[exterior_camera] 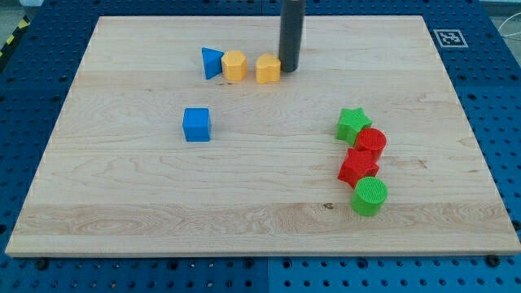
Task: Move blue cube slightly right
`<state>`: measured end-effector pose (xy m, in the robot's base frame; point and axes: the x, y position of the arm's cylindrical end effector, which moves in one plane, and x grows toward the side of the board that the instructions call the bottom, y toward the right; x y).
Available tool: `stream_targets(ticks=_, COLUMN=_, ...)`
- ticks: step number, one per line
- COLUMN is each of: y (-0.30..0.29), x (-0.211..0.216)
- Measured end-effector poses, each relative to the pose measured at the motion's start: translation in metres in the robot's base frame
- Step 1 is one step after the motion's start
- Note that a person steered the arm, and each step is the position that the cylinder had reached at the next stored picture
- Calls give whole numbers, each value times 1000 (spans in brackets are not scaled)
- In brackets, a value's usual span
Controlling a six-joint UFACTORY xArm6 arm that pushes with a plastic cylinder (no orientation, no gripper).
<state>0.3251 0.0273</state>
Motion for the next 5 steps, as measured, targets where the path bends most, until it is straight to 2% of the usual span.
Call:
stream_targets(ticks=2, y=-14, x=-14)
stream_targets(ticks=3, y=25, x=-18)
stream_targets(ticks=5, y=63, x=67)
